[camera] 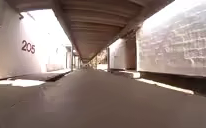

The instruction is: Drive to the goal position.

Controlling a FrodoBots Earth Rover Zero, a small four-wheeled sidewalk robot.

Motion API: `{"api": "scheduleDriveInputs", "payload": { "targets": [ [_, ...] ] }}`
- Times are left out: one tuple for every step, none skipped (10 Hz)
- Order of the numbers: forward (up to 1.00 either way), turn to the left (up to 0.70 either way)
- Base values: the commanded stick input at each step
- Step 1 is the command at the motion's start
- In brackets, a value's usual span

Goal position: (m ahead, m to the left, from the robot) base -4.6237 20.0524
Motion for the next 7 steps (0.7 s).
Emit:
{"api": "scheduleDriveInputs", "payload": {
  "targets": [
    [0.5,0.0],
    [0.5,0.0],
    [0.5,0.0],
    [0.5,0.0],
    [0.5,0.0],
    [0.5,0.0],
    [0.5,0.0]
  ]
}}
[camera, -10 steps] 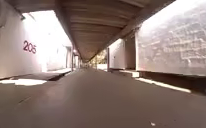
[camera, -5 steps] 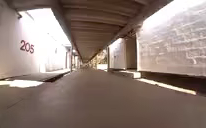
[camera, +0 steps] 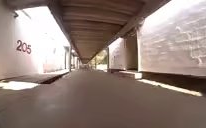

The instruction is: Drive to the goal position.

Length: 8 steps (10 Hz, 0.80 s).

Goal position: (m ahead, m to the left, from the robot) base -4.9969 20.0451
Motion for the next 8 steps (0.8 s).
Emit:
{"api": "scheduleDriveInputs", "payload": {
  "targets": [
    [0.5,0.0],
    [0.5,0.0],
    [0.5,0.0],
    [0.5,0.0],
    [0.5,0.0],
    [0.5,0.0],
    [0.5,0.0],
    [0.5,0.0]
  ]
}}
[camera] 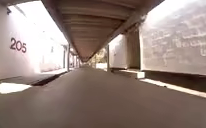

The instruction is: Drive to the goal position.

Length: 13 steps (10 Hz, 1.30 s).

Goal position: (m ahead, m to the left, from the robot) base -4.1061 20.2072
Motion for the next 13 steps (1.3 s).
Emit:
{"api": "scheduleDriveInputs", "payload": {
  "targets": [
    [0.5,0.0],
    [0.34,0.0],
    [0.13,0.0],
    [0.0,0.0],
    [0.0,0.0],
    [0.0,-0.5],
    [0.0,-0.5],
    [0.0,-0.5],
    [0.0,-0.5],
    [0.0,-0.5],
    [0.0,-0.5],
    [0.0,-0.5],
    [0.0,-0.5]
  ]
}}
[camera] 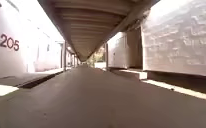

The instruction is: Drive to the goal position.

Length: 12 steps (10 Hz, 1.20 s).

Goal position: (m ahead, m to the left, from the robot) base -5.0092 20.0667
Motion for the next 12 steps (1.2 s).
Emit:
{"api": "scheduleDriveInputs", "payload": {
  "targets": [
    [0.0,-0.5],
    [0.0,-0.5],
    [0.0,-0.5],
    [0.0,-0.5],
    [0.0,-0.5],
    [0.0,-0.5],
    [0.0,-0.5],
    [0.0,-0.5],
    [0.0,-0.5],
    [0.0,-0.5],
    [0.0,-0.5],
    [0.0,-0.5]
  ]
}}
